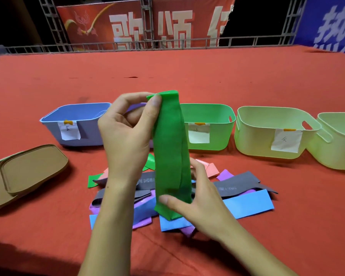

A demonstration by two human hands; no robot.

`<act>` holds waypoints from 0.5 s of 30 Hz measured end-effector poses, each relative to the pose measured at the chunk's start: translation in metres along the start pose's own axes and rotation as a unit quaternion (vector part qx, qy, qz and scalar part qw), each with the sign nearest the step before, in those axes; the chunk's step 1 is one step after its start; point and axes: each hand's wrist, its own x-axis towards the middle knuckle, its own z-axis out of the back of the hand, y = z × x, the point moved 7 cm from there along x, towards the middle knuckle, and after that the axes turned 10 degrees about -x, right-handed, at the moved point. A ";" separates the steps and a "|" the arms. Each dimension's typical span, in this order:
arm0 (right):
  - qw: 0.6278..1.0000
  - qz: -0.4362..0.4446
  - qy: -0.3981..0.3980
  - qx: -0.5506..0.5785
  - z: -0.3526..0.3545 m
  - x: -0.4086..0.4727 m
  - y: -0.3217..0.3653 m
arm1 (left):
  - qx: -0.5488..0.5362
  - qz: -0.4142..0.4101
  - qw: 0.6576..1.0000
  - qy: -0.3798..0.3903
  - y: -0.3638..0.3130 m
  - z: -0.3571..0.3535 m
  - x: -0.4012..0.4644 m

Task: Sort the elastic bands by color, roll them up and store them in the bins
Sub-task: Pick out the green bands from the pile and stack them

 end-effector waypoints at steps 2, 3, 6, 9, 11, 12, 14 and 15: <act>0.999 -0.016 -0.028 0.026 -0.006 -0.005 0.005 | 0.005 -0.001 1.000 -0.005 0.002 -0.006 -0.004; 0.998 -0.027 -0.049 0.031 -0.007 -0.008 0.006 | 0.008 -0.001 1.000 -0.011 0.004 -0.008 -0.005; 0.992 -0.055 -0.111 0.026 -0.005 -0.011 0.002 | 0.015 -0.003 1.000 -0.027 0.008 -0.010 -0.008; 0.988 -0.056 -0.144 0.024 0.000 -0.011 0.001 | 0.026 -0.015 0.999 -0.040 0.005 -0.012 -0.011; 0.988 -0.046 -0.145 0.021 0.001 -0.011 0.007 | 0.024 -0.018 0.999 -0.043 0.002 -0.015 -0.014; 0.988 -0.042 -0.145 0.019 0.001 -0.012 0.010 | 0.024 -0.018 0.999 -0.044 0.001 -0.016 -0.016; 0.989 -0.031 -0.145 0.017 0.001 -0.012 0.015 | 0.029 -0.021 0.998 -0.046 -0.004 -0.019 -0.018; 0.989 -0.024 -0.145 0.020 0.001 -0.012 0.017 | 0.032 -0.026 0.998 -0.048 -0.006 -0.019 -0.019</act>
